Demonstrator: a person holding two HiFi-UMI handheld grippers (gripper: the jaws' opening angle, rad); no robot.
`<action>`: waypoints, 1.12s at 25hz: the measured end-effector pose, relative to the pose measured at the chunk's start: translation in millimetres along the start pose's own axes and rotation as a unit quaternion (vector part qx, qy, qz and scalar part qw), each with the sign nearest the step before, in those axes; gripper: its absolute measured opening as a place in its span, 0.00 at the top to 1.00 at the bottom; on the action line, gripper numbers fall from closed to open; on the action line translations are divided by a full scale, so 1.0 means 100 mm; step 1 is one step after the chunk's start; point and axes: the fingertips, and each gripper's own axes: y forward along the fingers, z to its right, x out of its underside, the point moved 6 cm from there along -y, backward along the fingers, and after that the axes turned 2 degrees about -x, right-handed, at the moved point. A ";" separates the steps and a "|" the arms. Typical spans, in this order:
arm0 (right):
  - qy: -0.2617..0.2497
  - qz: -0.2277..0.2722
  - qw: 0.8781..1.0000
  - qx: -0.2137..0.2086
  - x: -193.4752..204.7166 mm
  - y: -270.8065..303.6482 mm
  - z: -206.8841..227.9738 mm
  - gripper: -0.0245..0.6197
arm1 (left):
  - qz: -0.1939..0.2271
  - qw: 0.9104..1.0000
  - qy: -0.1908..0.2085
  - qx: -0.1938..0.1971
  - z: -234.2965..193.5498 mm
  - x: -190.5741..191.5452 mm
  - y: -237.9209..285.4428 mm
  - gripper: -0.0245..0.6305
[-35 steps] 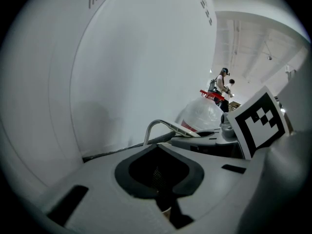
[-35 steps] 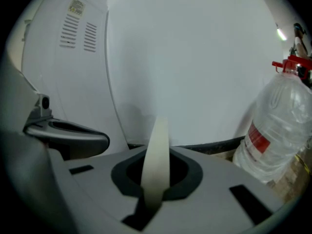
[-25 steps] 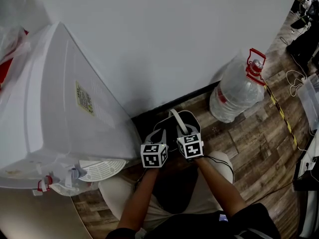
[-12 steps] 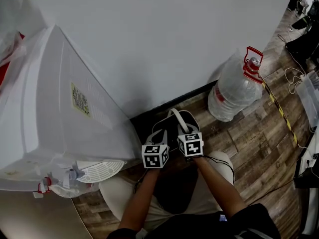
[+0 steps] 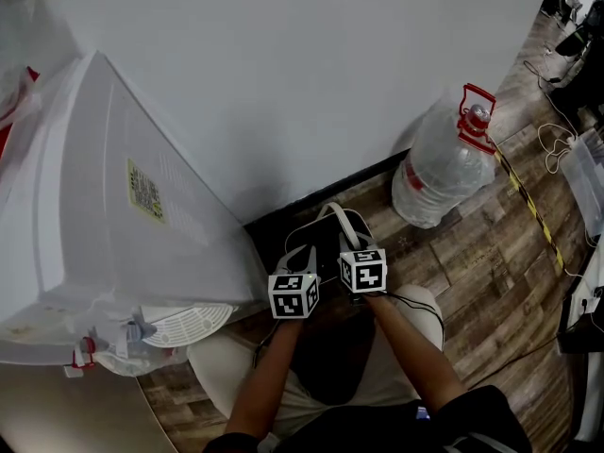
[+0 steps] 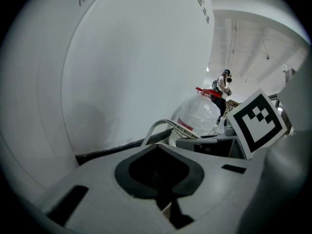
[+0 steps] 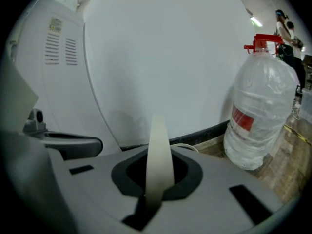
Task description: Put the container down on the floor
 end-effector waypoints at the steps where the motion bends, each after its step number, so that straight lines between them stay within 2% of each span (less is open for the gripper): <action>1: -0.004 0.000 1.000 0.005 0.01 -0.01 0.02 0.91 | 0.000 1.000 0.001 0.001 0.01 0.00 0.00 0.94; 17: 0.003 -0.035 0.998 0.052 0.07 -0.05 0.39 0.91 | -0.009 1.000 0.007 0.026 0.19 0.07 0.11 0.94; 28: 0.012 -0.067 0.995 0.071 0.21 -0.06 0.63 0.91 | -0.014 0.999 0.015 0.041 0.31 0.09 0.20 0.94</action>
